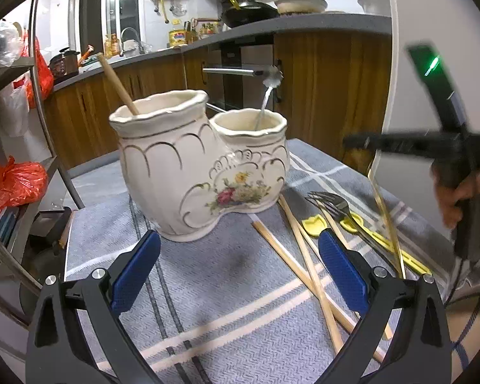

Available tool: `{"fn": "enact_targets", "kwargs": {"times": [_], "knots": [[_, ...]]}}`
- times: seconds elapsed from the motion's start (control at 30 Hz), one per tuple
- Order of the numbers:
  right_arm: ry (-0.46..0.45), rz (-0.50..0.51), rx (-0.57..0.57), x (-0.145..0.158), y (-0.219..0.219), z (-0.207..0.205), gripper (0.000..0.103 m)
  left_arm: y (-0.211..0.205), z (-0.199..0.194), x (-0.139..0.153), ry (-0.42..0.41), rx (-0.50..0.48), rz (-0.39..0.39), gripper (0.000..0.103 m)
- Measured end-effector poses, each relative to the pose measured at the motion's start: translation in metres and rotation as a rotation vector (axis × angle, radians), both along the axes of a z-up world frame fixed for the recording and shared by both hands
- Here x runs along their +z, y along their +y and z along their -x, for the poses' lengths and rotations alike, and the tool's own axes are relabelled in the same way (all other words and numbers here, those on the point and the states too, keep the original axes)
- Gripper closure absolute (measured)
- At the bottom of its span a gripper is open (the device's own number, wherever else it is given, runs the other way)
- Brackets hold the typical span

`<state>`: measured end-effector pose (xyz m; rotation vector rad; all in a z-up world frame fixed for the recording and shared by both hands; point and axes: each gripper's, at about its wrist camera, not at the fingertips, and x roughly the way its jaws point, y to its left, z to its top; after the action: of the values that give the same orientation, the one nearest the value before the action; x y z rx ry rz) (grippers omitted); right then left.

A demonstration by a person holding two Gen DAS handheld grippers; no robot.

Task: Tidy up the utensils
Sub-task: 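Grasp the gold fork with the right tool while the left tool grasps another chopstick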

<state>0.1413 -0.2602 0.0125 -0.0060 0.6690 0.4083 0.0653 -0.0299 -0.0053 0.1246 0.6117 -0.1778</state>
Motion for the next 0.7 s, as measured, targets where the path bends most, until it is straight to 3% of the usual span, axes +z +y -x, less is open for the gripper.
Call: {"fn": "enact_targets", "kwargs": {"times": [0.33, 0.4, 0.47, 0.53, 0.7], "knots": [[-0.235, -0.043, -0.056, 0.053, -0.026, 0.038, 0.099, -0.031, 0.003, -0.012, 0.060, -0.052, -0.119, 0.006], [-0.281, -0.031, -0.070, 0.059, -0.026, 0.045, 0.099, -0.040, 0.003, -0.014, 0.079, -0.073, -0.138, 0.017], [-0.324, -0.007, -0.088, 0.065, -0.023, 0.052, 0.099, -0.049, 0.001, -0.017, 0.104, -0.093, -0.156, 0.038], [-0.369, 0.004, -0.108, 0.071, -0.025, 0.059, 0.099, -0.055, 0.000, -0.020, 0.133, -0.111, -0.158, 0.050], [-0.386, -0.009, -0.122, 0.077, -0.031, 0.060, 0.099, -0.061, -0.005, -0.030, 0.207, -0.121, -0.146, 0.078]]}}
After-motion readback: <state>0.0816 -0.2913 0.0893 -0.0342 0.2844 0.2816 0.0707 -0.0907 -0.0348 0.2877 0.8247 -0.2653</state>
